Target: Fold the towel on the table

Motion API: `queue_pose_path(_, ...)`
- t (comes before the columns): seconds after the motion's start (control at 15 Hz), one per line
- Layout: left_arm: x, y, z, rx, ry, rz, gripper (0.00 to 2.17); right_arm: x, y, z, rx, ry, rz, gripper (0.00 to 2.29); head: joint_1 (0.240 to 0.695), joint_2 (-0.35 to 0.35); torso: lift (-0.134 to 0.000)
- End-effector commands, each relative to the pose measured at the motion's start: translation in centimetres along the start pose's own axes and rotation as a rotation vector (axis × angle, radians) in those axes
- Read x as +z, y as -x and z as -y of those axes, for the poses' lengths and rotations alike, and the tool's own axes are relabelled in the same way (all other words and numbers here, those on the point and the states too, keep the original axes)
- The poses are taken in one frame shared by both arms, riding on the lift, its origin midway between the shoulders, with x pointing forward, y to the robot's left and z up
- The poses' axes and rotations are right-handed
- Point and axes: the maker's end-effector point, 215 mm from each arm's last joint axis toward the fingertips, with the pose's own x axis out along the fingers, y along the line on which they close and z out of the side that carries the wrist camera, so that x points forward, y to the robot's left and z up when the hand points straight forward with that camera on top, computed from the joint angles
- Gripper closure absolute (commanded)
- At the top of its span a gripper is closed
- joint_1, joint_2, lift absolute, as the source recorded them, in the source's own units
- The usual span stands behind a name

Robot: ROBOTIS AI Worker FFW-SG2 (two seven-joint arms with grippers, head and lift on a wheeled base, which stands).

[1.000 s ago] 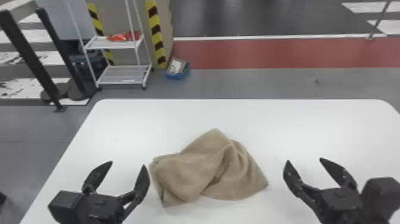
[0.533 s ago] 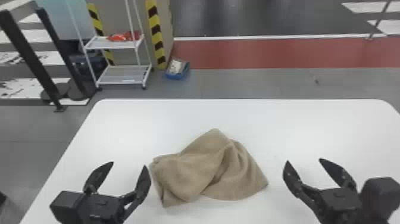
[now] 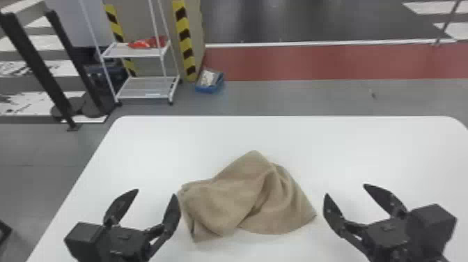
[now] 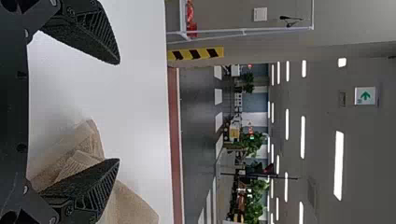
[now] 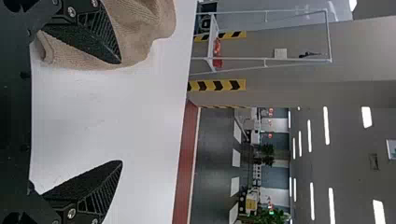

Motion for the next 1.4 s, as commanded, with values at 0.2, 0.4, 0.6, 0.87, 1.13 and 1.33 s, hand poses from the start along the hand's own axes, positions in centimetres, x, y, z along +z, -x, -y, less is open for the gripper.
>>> queue_pose_path(0.2, -2.1, -0.6, 1.3, -0.049, 0.026, -0.081, 0.20, -1.9, -1.6, -5.2, 0.109, 0.113, -0.095, 0.13, 0.695, 0.132, -0.124)
queue_pose_path(0.4, -1.9, -0.7, 1.6, -0.056, 0.027, -0.081, 0.20, -1.8, -3.1, -8.3, 0.167, 0.109, -0.087, 0.13, 0.695, 0.170, -0.124)
queue_pose_path(0.6, -2.3, -0.8, 1.4, -0.053, 0.027, -0.094, 0.20, -2.6, -4.3, -10.7, 0.215, 0.103, -0.096, 0.13, 0.695, 0.205, -0.124)
queue_pose_path(0.87, -2.5, -1.0, 1.4, -0.054, 0.025, -0.099, 0.20, -4.3, -5.1, -10.9, 0.224, 0.119, -0.139, 0.61, 0.695, 0.238, -0.124)
queue_pose_path(1.13, -3.1, -1.3, 1.5, -0.057, 0.024, -0.126, 0.20, -4.7, -5.8, -10.6, 0.224, 0.128, -0.152, 1.60, 0.695, 0.235, -0.124)
queue_pose_path(1.33, -3.2, -1.3, 1.6, -0.058, 0.019, -0.132, 0.20, -4.7, -5.7, -10.7, 0.225, 0.126, -0.152, 2.02, 0.695, 0.233, -0.124)
